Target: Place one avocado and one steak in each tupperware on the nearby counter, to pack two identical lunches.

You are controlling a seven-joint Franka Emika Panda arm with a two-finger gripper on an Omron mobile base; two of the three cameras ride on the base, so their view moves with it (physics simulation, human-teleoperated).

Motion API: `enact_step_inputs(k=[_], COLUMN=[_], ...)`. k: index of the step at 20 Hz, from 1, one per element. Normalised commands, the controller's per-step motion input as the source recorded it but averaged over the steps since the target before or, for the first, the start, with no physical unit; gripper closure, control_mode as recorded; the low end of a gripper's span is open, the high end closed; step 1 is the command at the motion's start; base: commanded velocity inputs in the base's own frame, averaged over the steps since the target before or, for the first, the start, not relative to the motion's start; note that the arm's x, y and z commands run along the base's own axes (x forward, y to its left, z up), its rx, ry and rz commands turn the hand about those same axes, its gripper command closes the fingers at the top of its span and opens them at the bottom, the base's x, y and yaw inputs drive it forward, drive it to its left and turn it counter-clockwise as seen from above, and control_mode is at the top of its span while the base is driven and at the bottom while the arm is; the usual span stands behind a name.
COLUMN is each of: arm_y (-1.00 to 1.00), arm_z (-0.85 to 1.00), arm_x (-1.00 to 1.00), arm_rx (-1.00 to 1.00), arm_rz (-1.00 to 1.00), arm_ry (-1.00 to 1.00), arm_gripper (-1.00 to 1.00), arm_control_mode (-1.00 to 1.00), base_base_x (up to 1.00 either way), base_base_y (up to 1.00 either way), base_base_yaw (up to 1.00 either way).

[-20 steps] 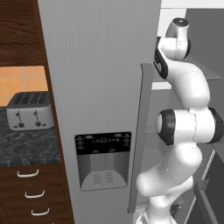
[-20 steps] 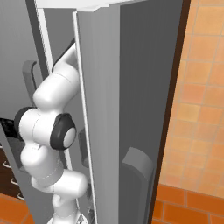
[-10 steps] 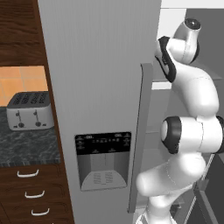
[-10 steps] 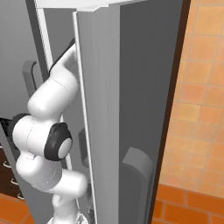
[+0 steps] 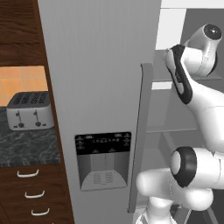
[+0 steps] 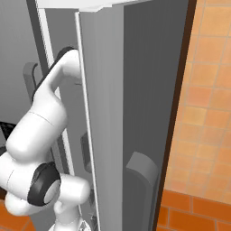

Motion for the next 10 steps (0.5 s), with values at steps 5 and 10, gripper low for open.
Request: enact_step_inputs(k=[5, 10], arm_y=[0.22, 0.39], arm_z=[0.15, 0.03], arm_x=[-0.99, -0.93], arm_rx=[0.0, 0.0], arm_rz=[0.0, 0.0], arm_ry=[0.0, 0.0], arm_gripper=[1.0, 1.0], arm_control_mode=[-1.0, -1.0], base_base_x=[0.0, 0.0], base_base_y=[0.0, 0.0], base_base_yaw=[0.0, 0.0])
